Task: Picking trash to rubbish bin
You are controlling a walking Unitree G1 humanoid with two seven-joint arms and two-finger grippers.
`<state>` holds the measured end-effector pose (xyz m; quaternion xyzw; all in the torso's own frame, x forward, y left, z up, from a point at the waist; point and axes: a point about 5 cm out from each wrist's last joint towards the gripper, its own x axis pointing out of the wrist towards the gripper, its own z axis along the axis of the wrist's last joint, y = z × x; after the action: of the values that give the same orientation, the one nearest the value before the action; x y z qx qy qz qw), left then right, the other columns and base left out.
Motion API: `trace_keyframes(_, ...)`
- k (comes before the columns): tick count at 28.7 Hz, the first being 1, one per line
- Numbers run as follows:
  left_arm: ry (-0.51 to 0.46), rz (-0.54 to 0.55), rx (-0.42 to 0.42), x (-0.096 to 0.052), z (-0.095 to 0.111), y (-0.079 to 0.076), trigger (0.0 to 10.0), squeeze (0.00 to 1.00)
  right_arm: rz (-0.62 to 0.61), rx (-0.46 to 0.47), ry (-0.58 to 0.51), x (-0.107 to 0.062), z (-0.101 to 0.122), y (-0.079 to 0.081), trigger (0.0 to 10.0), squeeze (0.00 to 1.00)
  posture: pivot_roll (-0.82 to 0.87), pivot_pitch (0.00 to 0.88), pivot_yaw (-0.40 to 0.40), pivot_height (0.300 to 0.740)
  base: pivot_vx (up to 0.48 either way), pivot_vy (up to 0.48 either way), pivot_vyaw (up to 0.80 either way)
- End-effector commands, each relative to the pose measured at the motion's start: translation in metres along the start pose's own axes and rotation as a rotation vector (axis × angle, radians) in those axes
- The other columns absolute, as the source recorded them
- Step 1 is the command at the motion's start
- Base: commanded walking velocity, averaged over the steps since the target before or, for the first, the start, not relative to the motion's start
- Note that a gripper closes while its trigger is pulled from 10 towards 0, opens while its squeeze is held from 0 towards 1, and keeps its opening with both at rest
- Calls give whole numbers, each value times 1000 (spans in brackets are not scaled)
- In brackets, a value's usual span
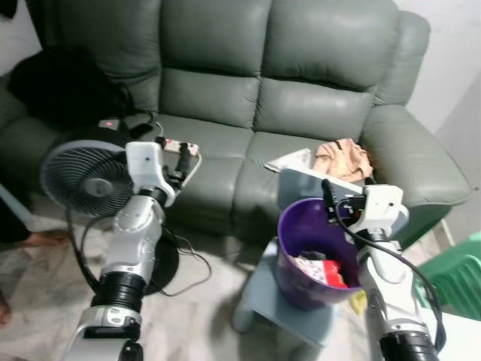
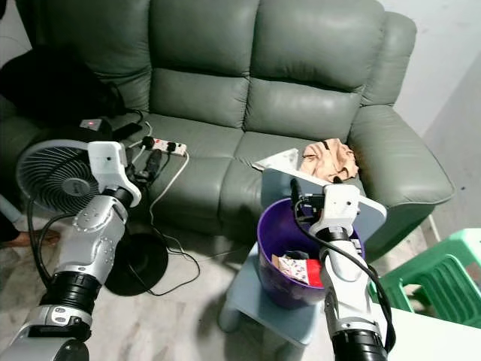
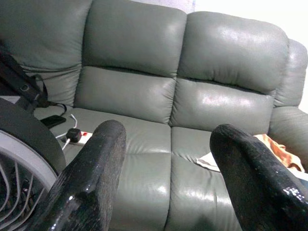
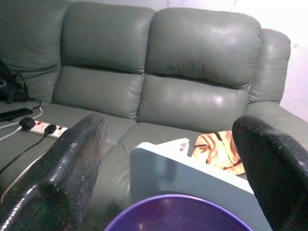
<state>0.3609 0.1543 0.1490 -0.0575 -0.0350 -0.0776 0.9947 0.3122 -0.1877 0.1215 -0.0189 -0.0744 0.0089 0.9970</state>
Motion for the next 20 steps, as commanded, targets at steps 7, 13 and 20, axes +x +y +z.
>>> trace_keyframes(7,4,-14,16,1,-2,1,10000,0,12,6,9,-9,0,7,10000,0,-77,0,-14,740,0,476,0)
trace_keyframes(13,-11,-15,26,2,-2,-1,10000,0,12,11,42,-10,-1,7,10000,0,-84,0,-16,740,0,132,-260)
trace_keyframes(20,-4,-33,32,3,-6,-7,10000,0,-3,-2,60,-17,-3,4,10000,0,-103,0,-6,740,0,0,-775)
